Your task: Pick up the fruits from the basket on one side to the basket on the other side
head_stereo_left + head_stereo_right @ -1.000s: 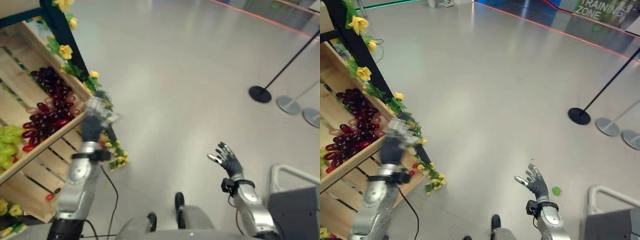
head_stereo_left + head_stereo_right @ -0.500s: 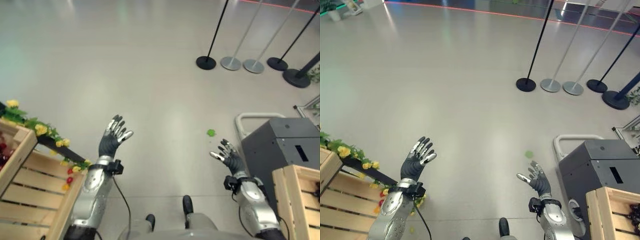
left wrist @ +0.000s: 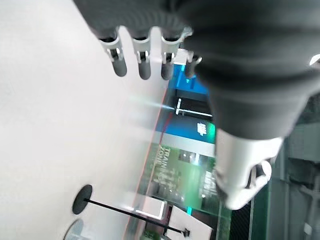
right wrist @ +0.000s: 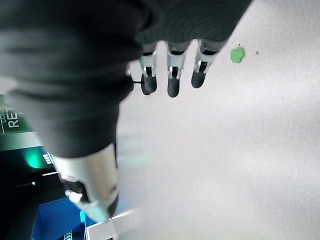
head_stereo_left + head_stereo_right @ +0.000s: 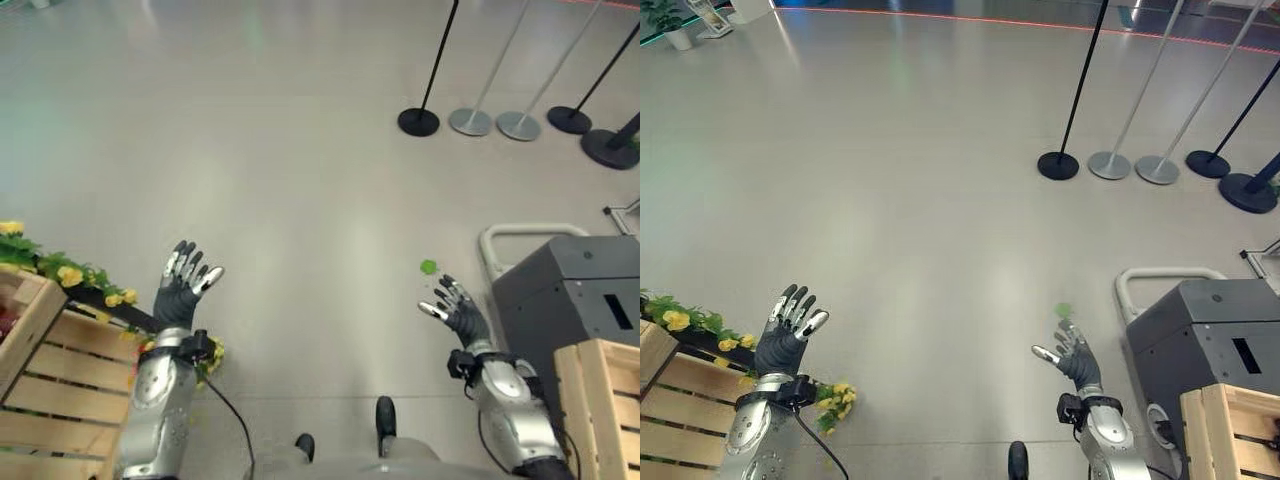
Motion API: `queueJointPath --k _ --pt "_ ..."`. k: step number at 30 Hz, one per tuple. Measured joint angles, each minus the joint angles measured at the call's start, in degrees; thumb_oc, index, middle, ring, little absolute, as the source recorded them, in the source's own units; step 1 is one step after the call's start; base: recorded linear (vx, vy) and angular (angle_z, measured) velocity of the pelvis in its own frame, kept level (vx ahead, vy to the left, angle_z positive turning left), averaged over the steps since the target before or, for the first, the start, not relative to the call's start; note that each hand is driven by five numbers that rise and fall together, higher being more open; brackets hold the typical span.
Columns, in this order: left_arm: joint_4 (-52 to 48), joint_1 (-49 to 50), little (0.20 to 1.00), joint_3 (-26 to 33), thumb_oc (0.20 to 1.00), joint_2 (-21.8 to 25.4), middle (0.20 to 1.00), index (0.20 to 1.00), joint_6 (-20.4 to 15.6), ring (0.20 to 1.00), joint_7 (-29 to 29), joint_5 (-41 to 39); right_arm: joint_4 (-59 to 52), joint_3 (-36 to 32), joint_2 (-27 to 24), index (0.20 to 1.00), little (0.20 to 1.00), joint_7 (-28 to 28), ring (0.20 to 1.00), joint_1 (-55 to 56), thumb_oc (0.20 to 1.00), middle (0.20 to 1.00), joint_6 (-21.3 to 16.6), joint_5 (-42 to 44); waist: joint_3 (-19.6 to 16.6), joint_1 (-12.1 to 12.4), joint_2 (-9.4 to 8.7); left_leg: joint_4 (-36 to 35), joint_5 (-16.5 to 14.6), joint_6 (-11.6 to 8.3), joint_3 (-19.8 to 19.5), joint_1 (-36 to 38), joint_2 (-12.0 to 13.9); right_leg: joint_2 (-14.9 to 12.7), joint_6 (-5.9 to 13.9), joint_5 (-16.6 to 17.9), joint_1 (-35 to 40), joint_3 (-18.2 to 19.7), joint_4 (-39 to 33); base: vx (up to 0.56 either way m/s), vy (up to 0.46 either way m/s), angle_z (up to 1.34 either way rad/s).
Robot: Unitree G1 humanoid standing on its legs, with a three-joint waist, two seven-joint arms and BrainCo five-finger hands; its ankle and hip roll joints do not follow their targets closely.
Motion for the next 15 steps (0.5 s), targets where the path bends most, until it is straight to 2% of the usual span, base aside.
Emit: queueJointPath --k 6,9,10,11,12,13,14,15 --pt "-1.0 -4.25 1.0 -3.97 1.0 4.07 1.0 1.0 0.07 1.0 -2.79 -0.2 -0.57 0.02 -0.26 1.0 1.0 0.39 1.0 -1.18 1.0 1.0 0.01 -0.01 0.02 -0.48 0.07 0.4 0.0 0.03 0.67 0.05 -0.51 -0.17 0.27 0.21 -0.2 0.52 0.2 -0.02 0.059 -0.05" --pt "-1.03 -6.8 1.0 -6.64 1.0 5.4 1.0 1.0 0.17 1.0 -3.65 -0.29 -0.95 0.07 -0.49 1.0 1.0 0.62 1.0 -1.75 1.0 1.0 0.07 -0.01 0.06 -2.1 -0.27 0.61 0.01 0.08 2.3 0.14 -1.15 -0.48 0.61 0.43 -1.49 2.04 1.08 -0.07 0.085 -0.29" --pt "-0.94 -7.86 1.0 -7.99 1.0 5.73 1.0 1.0 0.21 1.0 -3.82 -0.29 -1.42 -0.03 -0.51 1.0 1.0 0.83 1.0 -1.97 1.0 1.0 0.31 -0.01 0.1 -3.15 -0.7 0.98 0.01 0.18 3.28 -0.12 -1.76 -0.37 0.99 0.88 -2.06 4.21 1.61 -0.18 0.125 -0.61" --pt "-0.95 -8.89 1.0 -8.92 1.0 6.5 1.0 1.0 0.26 1.0 -4.48 -0.29 -2.0 0.12 -0.67 1.0 1.0 1.14 1.0 -2.73 1.0 1.0 0.39 -0.01 0.2 -2.64 -1.03 0.75 0.0 0.19 3.84 0.05 -1.54 -0.48 1.02 0.91 -2.93 4.73 2.17 -0.18 0.097 -0.7" --pt "-0.87 -9.8 1.0 -9.28 1.0 6.49 1.0 1.0 0.31 1.0 -5.03 -0.29 -2.05 0.05 -0.74 1.0 1.0 1.15 1.0 -2.74 1.0 1.0 0.38 -0.01 0.4 -3.51 -1.83 0.83 -0.13 0.35 4.49 0.35 -1.94 -0.74 0.96 1.29 -3.28 5.05 1.95 -0.18 0.099 -0.68" --pt "-0.58 -11.07 1.0 -10.25 1.0 6.42 1.0 1.0 0.32 1.0 -4.94 -0.29 -2.75 -0.56 -0.49 1.0 1.0 1.15 1.0 -2.32 1.0 1.0 0.51 -0.02 0.58 -5.35 -2.75 2.32 -0.27 0.59 5.32 -0.68 -3.04 -0.59 1.51 2.55 -4.07 6.88 2.35 -0.27 0.071 -0.99" --pt "-0.64 -13.41 1.0 -11.66 1.0 8.22 1.0 1.0 0.33 1.0 -4.99 -0.28 -4.57 -0.6 -0.43 1.0 1.0 1.17 1.0 -3.2 1.0 1.0 0.55 -0.02 0.56 -4.46 -3.99 2.87 -0.31 0.83 6.09 -2.36 -3.11 -0.62 2.33 4.73 -7.32 9.68 2.65 -0.22 0.043 -1.16" --pt "-0.4 -14.75 1.0 -12.01 1.0 8.57 1.0 1.0 0.34 1.0 -5.17 -0.28 -4.93 -0.76 -0.07 1.0 1.0 1.19 1.0 -3.21 1.0 1.0 0.4 -0.06 1.03 -5.79 -5.47 4.17 -0.97 1.68 6.73 -3.08 -4.53 0.0 1.88 6.03 -8.85 10.05 2.9 -0.38 0.094 -2.12"
